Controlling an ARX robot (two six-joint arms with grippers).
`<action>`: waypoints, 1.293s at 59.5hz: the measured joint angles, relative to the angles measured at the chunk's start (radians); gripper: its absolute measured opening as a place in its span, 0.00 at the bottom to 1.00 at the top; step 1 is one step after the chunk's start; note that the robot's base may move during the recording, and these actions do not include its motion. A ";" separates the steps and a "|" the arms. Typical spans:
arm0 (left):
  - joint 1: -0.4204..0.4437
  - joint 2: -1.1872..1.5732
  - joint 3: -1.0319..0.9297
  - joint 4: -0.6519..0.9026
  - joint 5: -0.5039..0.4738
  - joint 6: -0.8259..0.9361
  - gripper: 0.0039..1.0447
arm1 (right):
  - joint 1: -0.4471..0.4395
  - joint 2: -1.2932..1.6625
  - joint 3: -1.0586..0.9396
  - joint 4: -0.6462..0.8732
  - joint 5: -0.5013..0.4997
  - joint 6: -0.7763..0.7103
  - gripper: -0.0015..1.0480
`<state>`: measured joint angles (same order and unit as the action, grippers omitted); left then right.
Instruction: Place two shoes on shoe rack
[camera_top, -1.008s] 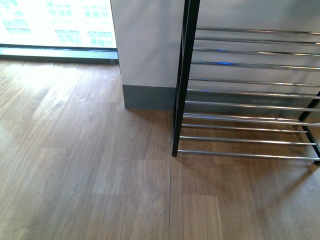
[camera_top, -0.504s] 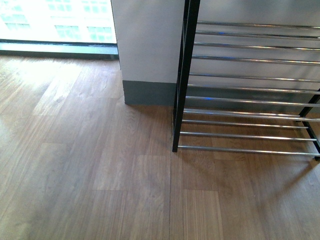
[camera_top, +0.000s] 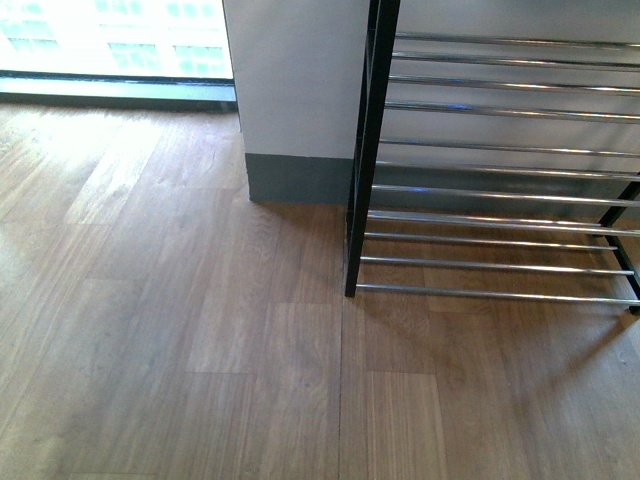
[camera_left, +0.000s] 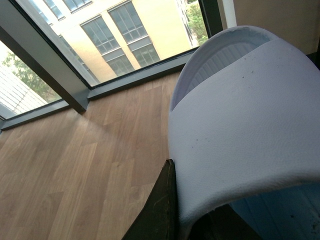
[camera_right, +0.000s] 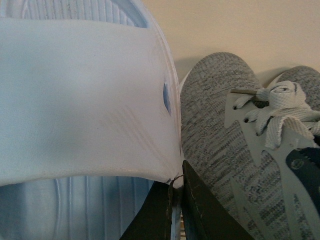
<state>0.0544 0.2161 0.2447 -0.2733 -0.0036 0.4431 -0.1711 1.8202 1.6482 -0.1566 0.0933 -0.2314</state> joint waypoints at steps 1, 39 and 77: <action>0.000 0.000 0.000 0.000 0.000 0.000 0.01 | 0.000 0.004 0.009 -0.008 0.005 -0.005 0.01; 0.000 0.000 0.000 0.000 0.000 0.000 0.01 | 0.017 -0.013 0.009 0.021 0.009 -0.045 0.61; 0.000 0.000 0.000 0.000 0.000 0.000 0.01 | 0.006 -0.504 -0.602 0.568 -0.165 0.097 0.91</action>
<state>0.0544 0.2161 0.2447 -0.2733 -0.0036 0.4431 -0.1650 1.3159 1.0458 0.4118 -0.0715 -0.1345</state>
